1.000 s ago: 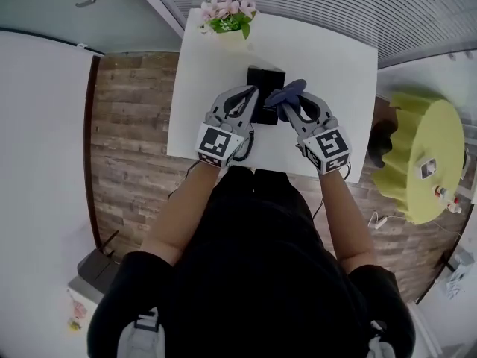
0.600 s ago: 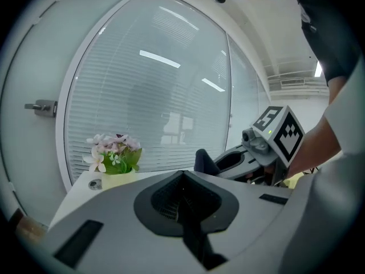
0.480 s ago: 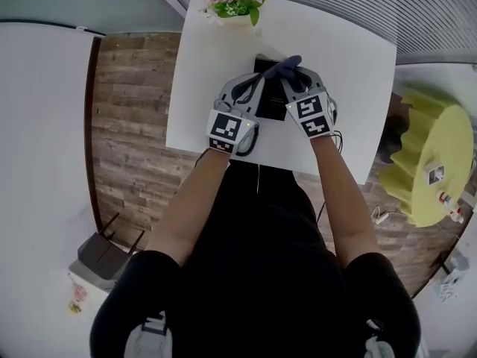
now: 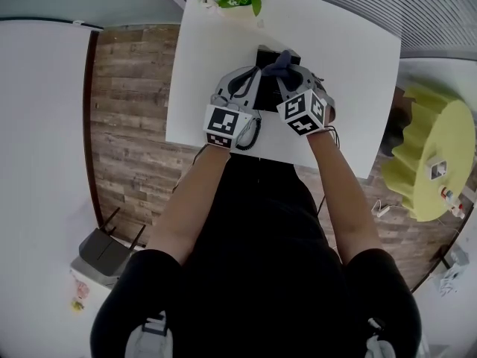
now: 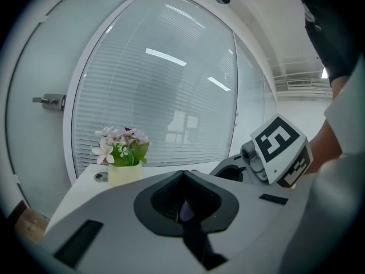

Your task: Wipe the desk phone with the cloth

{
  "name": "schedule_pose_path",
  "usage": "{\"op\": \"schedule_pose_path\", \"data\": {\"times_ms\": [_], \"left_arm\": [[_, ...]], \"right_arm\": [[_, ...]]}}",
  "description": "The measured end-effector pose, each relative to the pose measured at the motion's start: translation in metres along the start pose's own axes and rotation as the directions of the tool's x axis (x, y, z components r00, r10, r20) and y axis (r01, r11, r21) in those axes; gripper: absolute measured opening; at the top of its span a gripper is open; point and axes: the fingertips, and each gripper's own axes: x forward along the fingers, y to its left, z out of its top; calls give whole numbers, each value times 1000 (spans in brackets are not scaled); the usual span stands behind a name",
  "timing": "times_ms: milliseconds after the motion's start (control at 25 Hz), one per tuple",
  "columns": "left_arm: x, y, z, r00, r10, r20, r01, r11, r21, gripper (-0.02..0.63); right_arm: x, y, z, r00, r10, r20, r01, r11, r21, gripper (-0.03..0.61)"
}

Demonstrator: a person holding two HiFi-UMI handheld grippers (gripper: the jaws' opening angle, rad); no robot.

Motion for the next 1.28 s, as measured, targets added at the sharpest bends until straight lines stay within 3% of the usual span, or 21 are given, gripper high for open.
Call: {"op": "schedule_pose_path", "data": {"times_ms": [680,1280], "left_arm": [[-17,-23,-28,997,-54,-54,56,998,32,11],[-36,-34,-44,993,-100,-71,103,994,40,11]], "right_arm": [[-10,70,-44,996,54,-66,-54,999,7,84],[-18,109,-71,985,102,-136,-91,992,85,84]]}}
